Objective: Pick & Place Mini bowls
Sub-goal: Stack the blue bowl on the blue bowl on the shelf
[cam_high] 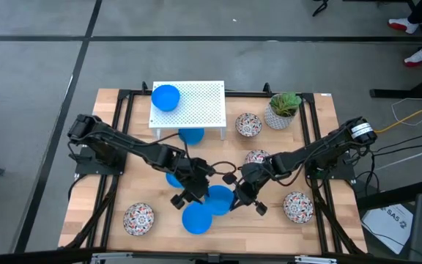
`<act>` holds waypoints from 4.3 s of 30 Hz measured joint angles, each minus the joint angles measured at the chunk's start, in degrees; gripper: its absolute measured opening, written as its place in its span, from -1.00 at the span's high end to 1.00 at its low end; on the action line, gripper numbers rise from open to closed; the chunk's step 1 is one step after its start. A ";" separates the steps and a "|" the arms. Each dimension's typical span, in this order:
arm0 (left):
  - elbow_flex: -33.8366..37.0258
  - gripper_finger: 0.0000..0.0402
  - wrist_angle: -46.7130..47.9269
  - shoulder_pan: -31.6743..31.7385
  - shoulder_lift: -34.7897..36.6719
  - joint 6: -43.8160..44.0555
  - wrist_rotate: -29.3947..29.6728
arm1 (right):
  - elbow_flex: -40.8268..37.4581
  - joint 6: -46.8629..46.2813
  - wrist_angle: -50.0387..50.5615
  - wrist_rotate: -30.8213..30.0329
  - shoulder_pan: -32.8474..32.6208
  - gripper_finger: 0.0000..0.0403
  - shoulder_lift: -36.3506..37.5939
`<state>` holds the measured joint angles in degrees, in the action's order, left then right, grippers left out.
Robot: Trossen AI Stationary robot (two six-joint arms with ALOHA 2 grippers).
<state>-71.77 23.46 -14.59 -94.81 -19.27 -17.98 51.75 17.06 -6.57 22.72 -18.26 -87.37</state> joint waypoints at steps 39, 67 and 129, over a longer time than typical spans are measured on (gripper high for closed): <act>0.09 0.98 -3.55 0.33 -3.05 -3.01 -8.08 | 0.02 -4.69 -7.32 -6.92 -0.07 0.33 -0.61; 0.00 0.98 15.11 0.87 6.18 9.55 9.94 | 0.00 -8.05 2.88 -33.67 0.04 0.09 -0.61; -14.69 0.98 33.66 31.57 24.62 26.23 42.55 | 0.00 -8.85 5.81 -33.66 0.24 0.10 -0.61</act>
<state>-86.46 57.12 16.98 -70.19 6.96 24.57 51.75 8.21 -0.75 -10.94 -18.02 -87.99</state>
